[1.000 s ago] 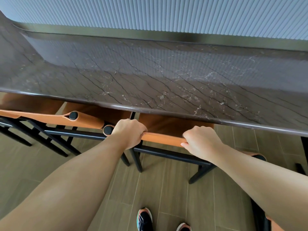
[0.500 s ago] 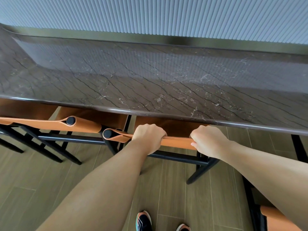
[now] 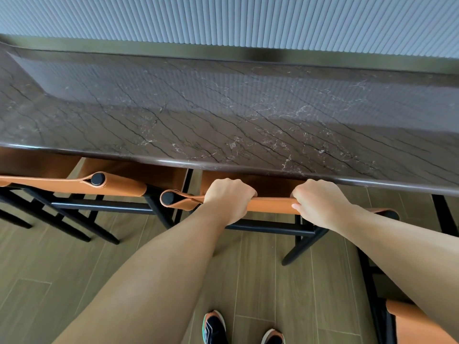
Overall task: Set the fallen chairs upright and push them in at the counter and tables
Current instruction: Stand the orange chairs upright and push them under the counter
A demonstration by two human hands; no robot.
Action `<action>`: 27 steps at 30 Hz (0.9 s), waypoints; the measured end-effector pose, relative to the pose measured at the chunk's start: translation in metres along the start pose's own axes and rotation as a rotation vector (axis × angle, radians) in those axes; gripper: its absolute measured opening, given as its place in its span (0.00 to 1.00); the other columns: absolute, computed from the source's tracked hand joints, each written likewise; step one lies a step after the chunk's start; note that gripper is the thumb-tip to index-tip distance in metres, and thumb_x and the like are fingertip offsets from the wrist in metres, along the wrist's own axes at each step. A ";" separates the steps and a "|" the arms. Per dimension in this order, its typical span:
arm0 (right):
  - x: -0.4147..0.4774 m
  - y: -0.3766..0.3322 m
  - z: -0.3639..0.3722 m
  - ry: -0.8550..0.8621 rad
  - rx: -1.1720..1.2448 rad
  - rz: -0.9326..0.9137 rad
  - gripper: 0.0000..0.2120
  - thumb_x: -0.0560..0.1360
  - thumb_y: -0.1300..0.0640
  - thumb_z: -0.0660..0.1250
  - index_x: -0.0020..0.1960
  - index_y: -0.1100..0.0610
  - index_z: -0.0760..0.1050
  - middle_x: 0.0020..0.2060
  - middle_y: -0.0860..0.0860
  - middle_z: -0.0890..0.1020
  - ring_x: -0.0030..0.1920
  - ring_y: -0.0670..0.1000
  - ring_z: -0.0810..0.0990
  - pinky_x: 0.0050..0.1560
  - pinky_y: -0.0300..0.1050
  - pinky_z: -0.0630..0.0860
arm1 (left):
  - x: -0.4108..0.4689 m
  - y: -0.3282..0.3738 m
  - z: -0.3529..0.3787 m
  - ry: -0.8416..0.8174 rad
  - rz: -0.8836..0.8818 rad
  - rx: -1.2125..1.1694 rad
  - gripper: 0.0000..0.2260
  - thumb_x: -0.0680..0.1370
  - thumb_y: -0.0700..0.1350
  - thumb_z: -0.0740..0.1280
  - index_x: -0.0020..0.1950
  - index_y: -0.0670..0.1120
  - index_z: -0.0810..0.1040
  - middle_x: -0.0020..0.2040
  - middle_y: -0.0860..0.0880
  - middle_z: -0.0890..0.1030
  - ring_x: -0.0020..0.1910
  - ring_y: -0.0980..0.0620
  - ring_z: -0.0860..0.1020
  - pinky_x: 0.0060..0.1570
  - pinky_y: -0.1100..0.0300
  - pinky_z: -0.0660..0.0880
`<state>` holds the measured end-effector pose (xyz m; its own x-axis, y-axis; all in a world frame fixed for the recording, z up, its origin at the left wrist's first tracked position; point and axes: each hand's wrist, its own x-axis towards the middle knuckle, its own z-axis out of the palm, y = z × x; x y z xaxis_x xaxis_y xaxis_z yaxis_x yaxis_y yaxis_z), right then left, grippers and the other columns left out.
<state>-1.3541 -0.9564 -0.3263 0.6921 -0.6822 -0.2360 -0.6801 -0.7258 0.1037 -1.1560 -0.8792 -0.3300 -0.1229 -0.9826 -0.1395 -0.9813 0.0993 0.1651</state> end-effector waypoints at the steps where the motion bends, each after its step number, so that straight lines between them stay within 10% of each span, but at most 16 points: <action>1: 0.001 -0.002 0.000 0.013 0.002 -0.004 0.09 0.77 0.51 0.63 0.51 0.52 0.80 0.37 0.48 0.82 0.36 0.52 0.81 0.34 0.43 0.74 | 0.000 -0.002 -0.001 0.002 -0.008 0.000 0.15 0.79 0.43 0.61 0.64 0.55 0.76 0.46 0.52 0.81 0.42 0.50 0.79 0.37 0.59 0.72; 27: 0.012 0.004 -0.007 -0.014 -0.043 -0.032 0.10 0.77 0.49 0.63 0.54 0.51 0.79 0.42 0.48 0.83 0.40 0.51 0.82 0.41 0.46 0.79 | 0.007 -0.001 0.002 0.030 -0.102 -0.006 0.12 0.78 0.42 0.62 0.58 0.54 0.78 0.43 0.51 0.80 0.40 0.49 0.78 0.39 0.56 0.76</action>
<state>-1.3464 -0.9682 -0.3223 0.7094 -0.6576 -0.2536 -0.6467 -0.7504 0.1369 -1.1564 -0.8863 -0.3332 -0.0182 -0.9918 -0.1266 -0.9875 -0.0019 0.1574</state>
